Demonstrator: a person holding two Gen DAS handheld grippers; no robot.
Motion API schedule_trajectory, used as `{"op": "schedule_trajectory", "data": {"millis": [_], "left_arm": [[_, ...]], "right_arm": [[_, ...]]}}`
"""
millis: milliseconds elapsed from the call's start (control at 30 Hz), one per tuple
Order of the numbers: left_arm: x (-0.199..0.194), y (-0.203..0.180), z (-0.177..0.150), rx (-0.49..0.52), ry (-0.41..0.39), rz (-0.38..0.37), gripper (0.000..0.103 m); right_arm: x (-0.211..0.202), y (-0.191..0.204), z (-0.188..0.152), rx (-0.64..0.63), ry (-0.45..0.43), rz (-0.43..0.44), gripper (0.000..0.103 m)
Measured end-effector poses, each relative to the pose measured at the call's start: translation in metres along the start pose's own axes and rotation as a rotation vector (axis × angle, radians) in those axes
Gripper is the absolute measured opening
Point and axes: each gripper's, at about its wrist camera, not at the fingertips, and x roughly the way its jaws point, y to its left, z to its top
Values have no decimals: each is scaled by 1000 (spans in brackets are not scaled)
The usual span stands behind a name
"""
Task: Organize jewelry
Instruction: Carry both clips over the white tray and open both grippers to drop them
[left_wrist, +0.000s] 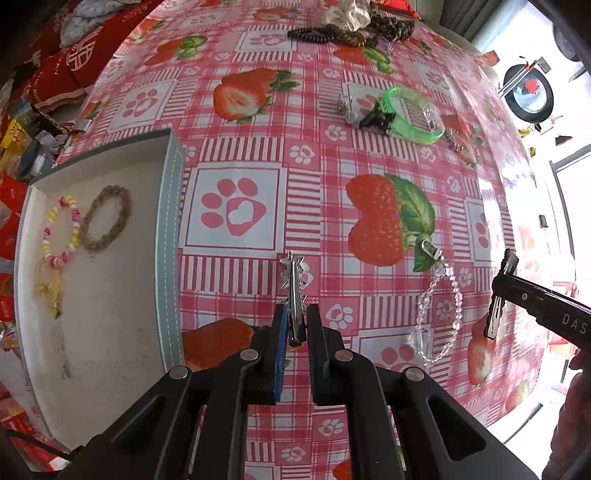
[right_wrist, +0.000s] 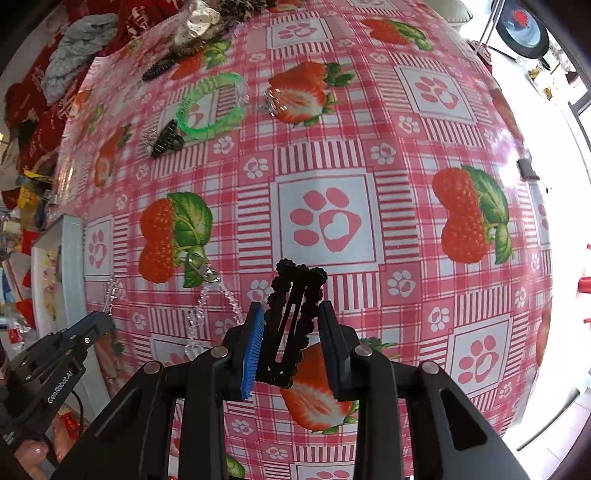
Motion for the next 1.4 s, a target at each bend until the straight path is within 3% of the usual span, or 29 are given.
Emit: {"op": "schedule_trajectory", "data": {"millis": [433, 767, 1167, 1400], "left_arm": [[-36, 14, 8, -60, -90, -18, 16], [-59, 50, 0, -155, -153, 0, 16], [-76, 137, -51, -360, -170, 72, 16], [-69, 182, -86, -468, -143, 120, 16]], "right_arm": [[-21, 39, 10, -73, -45, 65, 32], [-34, 100, 16, -197, -63, 134, 32], [-29, 200, 9, -423, -40, 214, 32], [-8, 264, -6, -546, 24, 274, 32]]}}
